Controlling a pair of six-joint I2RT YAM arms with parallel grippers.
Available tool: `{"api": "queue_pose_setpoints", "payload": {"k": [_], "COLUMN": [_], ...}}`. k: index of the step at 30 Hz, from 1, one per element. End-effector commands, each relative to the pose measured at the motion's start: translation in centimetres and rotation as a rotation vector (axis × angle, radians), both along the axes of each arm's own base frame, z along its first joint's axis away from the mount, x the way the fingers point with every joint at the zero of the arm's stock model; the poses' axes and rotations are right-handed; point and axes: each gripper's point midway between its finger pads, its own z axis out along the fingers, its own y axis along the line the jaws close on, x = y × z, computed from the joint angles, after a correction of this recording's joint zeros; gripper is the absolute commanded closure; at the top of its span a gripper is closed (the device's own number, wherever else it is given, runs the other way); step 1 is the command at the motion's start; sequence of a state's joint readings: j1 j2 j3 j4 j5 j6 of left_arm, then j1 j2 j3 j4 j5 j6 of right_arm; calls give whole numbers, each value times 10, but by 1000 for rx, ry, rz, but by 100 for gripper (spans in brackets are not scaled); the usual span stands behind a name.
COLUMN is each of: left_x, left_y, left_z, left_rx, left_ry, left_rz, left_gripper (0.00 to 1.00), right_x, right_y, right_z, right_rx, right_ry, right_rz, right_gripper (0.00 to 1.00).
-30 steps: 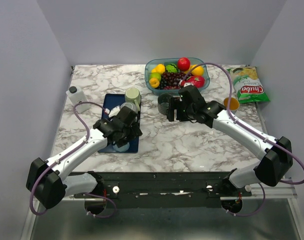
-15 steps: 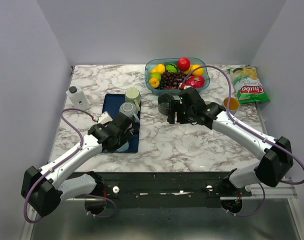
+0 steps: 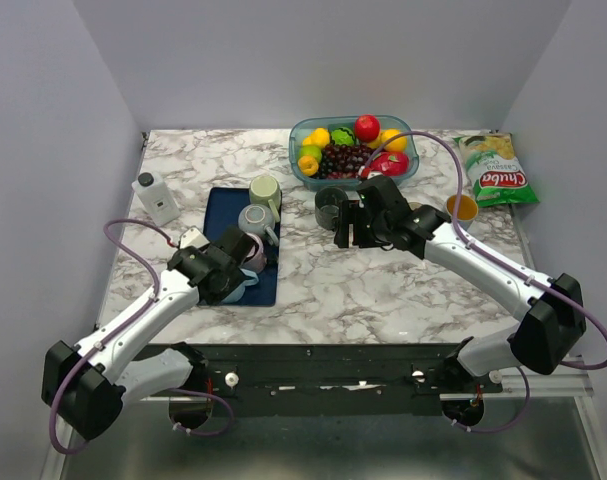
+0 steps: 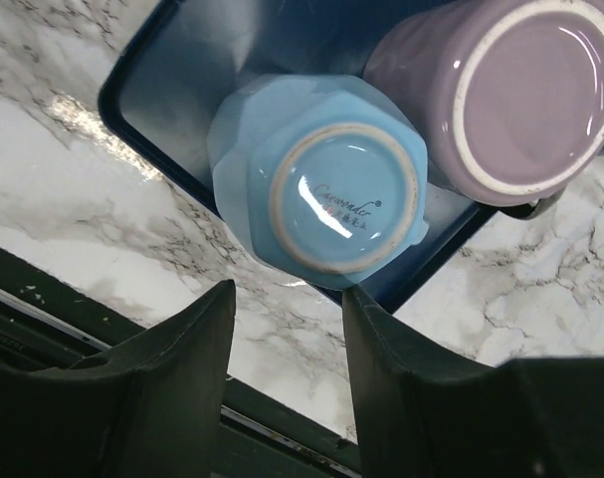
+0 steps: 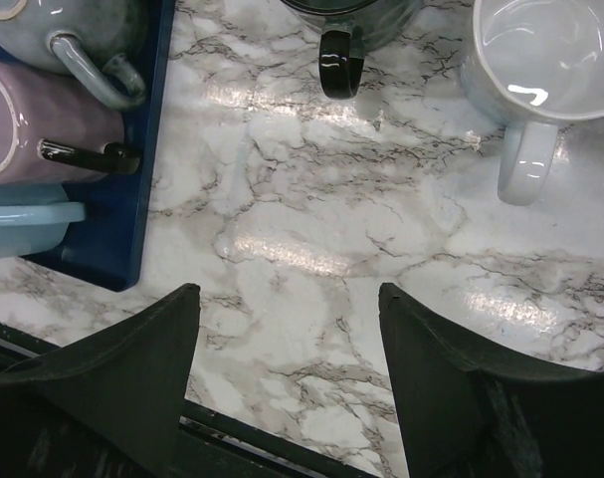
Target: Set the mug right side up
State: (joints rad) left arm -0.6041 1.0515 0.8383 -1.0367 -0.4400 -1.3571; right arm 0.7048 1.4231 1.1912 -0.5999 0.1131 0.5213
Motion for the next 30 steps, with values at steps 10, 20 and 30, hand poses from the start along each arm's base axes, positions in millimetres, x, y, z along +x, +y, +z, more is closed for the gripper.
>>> {"api": "queue_pose_setpoints", "payload": {"k": [10, 20, 30], "left_x": [12, 20, 34], "left_y": [-23, -27, -22], "left_z": [7, 15, 5], "left_rx": [-178, -257, -130], "left_ry": [-83, -96, -19], "left_rz": [-25, 260, 418], "left_gripper": [19, 13, 11], "right_x": [-4, -9, -23], "right_y": [-1, -3, -13], "right_z": [6, 9, 4], "right_rx": [31, 40, 56], "right_ry": [-7, -11, -10], "right_rz": [3, 11, 17], "right_gripper": [21, 21, 21]}}
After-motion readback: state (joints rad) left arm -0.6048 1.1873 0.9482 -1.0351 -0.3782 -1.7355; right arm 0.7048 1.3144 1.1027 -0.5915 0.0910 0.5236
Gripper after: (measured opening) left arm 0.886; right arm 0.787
